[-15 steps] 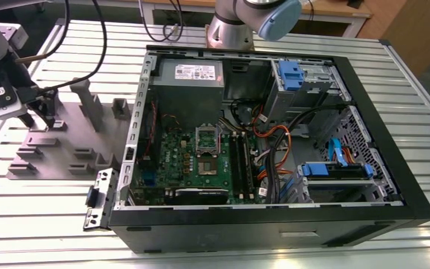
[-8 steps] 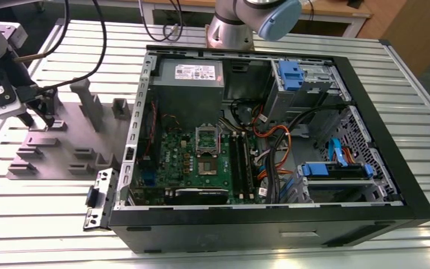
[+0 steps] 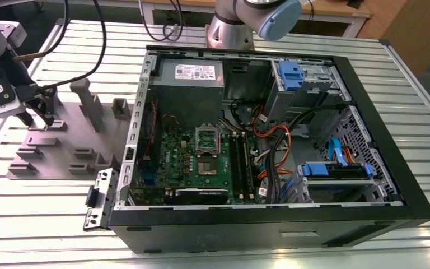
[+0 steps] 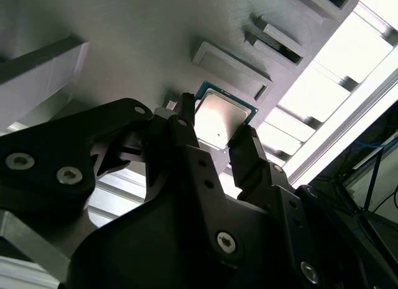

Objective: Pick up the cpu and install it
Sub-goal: 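Pick up the cpu and move it towards the insertion slot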

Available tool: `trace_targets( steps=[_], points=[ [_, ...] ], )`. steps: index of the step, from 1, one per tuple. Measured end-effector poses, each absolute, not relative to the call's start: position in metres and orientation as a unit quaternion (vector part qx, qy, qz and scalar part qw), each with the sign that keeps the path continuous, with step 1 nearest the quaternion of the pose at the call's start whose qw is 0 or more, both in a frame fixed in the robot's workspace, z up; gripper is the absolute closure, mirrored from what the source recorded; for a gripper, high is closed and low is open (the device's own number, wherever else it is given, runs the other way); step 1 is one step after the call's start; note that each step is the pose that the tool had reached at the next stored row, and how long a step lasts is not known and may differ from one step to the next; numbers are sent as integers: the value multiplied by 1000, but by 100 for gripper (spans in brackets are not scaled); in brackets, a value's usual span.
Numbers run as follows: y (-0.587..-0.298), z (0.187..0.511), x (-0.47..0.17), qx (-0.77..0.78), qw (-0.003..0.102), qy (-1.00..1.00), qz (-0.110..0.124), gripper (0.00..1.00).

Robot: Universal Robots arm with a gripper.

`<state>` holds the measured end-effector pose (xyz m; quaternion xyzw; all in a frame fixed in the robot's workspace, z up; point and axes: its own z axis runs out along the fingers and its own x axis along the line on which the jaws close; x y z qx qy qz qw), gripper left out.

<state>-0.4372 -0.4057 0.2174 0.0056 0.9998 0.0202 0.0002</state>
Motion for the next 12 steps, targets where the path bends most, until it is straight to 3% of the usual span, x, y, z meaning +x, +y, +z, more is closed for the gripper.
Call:
trace_targets(
  steps=[12],
  points=[
    [-406,222,-437,6,0,1000,20,53]
  ],
)
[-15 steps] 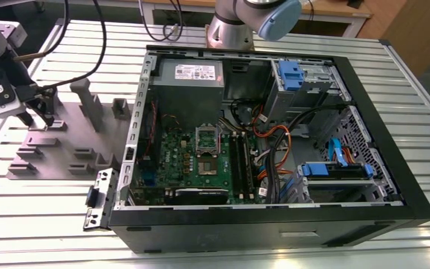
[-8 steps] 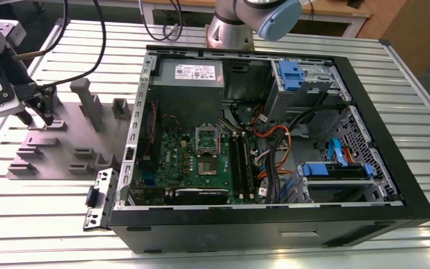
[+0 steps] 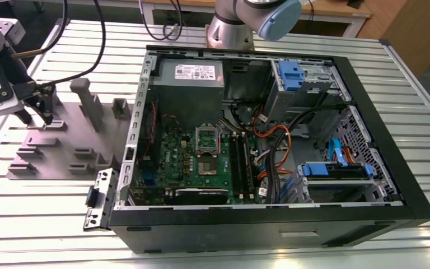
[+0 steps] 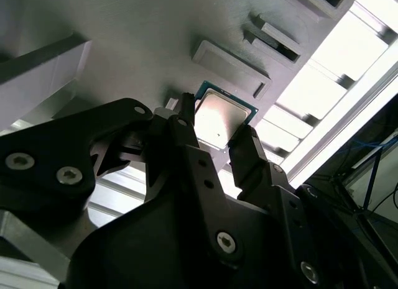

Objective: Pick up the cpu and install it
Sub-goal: 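Pick up the cpu and move it towards the insertion slot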

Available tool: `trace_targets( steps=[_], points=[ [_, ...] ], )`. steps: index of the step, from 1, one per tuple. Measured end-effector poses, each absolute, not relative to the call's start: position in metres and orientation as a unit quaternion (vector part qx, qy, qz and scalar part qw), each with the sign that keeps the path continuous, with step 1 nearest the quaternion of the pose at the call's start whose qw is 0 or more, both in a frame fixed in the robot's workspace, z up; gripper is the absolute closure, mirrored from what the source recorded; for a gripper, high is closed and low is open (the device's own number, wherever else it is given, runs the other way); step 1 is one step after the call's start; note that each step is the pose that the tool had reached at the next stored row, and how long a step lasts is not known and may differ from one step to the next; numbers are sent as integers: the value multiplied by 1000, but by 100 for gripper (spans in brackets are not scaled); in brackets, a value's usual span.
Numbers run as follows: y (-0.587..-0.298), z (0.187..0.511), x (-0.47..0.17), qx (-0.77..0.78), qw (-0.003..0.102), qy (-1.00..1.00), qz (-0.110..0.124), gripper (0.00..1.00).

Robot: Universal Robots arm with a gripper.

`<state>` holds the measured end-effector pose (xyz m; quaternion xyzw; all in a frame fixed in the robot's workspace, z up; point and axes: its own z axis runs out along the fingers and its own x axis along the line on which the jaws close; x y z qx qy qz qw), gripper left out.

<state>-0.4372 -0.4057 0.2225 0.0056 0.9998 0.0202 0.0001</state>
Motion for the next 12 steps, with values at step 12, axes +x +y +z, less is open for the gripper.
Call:
trace_targets(
  steps=[12],
  points=[
    [-406,225,-437,6,0,1000,20,53]
  ],
)
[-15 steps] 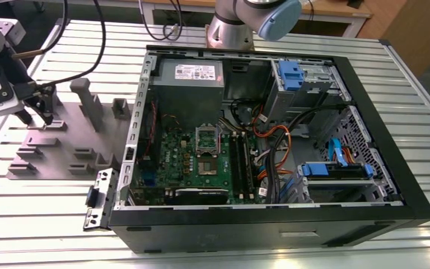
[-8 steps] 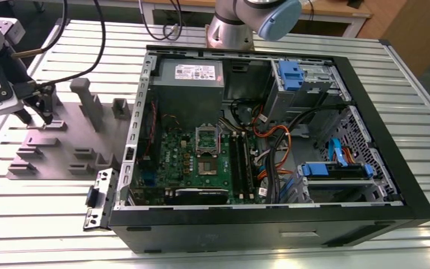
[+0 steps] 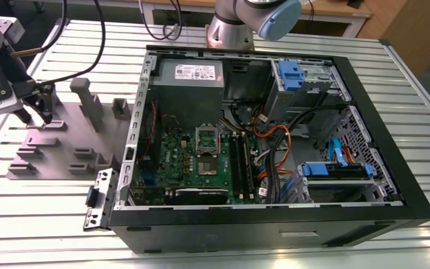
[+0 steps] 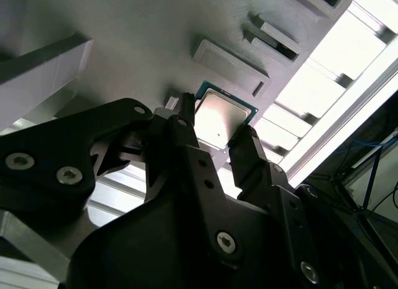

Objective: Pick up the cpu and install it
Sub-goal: 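Pick up the cpu and move it towards the insertion slot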

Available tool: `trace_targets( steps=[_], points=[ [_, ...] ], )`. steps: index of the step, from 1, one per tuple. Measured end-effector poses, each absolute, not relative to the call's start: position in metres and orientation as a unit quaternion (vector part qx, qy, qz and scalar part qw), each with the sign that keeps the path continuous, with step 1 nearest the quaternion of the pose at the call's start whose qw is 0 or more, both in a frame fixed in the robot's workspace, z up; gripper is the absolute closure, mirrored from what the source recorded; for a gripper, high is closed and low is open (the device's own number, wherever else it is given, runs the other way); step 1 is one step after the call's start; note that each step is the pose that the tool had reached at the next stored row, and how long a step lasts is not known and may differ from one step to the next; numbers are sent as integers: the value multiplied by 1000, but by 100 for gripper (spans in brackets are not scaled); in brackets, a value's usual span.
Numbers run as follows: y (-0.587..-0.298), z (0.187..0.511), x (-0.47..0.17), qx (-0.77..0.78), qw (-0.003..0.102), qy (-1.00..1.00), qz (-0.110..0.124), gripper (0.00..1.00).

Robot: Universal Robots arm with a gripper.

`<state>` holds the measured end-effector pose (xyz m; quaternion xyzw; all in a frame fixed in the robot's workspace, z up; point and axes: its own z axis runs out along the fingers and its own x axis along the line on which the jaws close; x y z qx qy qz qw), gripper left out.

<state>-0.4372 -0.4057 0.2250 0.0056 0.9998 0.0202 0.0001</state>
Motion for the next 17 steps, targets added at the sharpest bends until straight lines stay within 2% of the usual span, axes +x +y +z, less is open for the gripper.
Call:
trace_targets(
  steps=[17],
  points=[
    [-406,234,-437,6,0,1000,20,53]
  ],
)
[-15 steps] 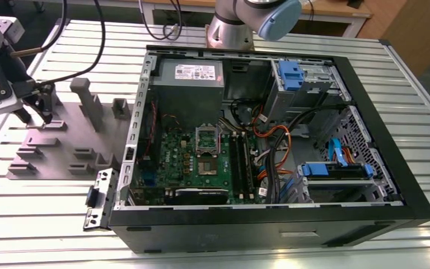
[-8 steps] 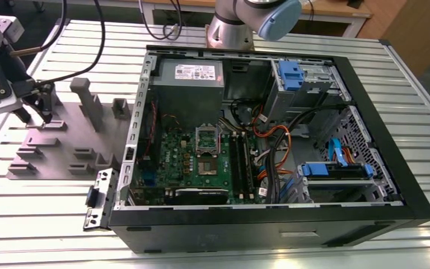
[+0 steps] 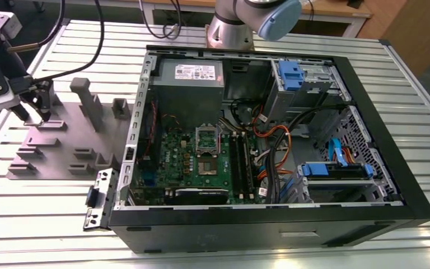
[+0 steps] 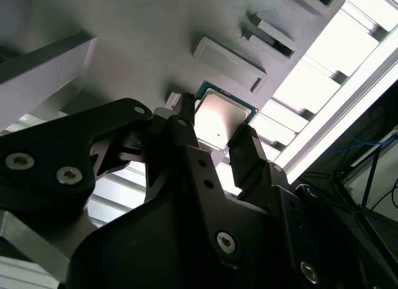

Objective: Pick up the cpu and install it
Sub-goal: 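Pick up the cpu and move it towards the insertion slot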

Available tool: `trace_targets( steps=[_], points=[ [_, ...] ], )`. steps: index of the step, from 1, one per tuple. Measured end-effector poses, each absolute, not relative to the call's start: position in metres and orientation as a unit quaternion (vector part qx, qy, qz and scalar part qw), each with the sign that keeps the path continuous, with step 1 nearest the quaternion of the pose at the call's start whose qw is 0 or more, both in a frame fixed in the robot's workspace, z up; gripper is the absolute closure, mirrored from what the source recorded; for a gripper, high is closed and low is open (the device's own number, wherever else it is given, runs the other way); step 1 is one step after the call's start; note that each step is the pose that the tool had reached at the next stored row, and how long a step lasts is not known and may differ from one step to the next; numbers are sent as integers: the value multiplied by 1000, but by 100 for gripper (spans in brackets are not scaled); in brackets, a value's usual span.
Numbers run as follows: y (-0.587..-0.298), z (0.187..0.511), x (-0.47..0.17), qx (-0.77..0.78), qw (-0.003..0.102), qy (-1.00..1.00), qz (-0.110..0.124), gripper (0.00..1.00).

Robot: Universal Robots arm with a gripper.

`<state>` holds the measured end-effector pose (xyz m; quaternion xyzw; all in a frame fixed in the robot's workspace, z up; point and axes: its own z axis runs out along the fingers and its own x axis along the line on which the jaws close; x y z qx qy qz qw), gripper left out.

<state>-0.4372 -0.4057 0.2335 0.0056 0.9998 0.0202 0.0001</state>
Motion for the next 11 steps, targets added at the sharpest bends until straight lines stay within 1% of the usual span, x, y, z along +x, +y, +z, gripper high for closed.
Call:
trace_targets(
  steps=[11],
  points=[
    [-406,239,-437,6,0,1000,20,53]
  ],
)
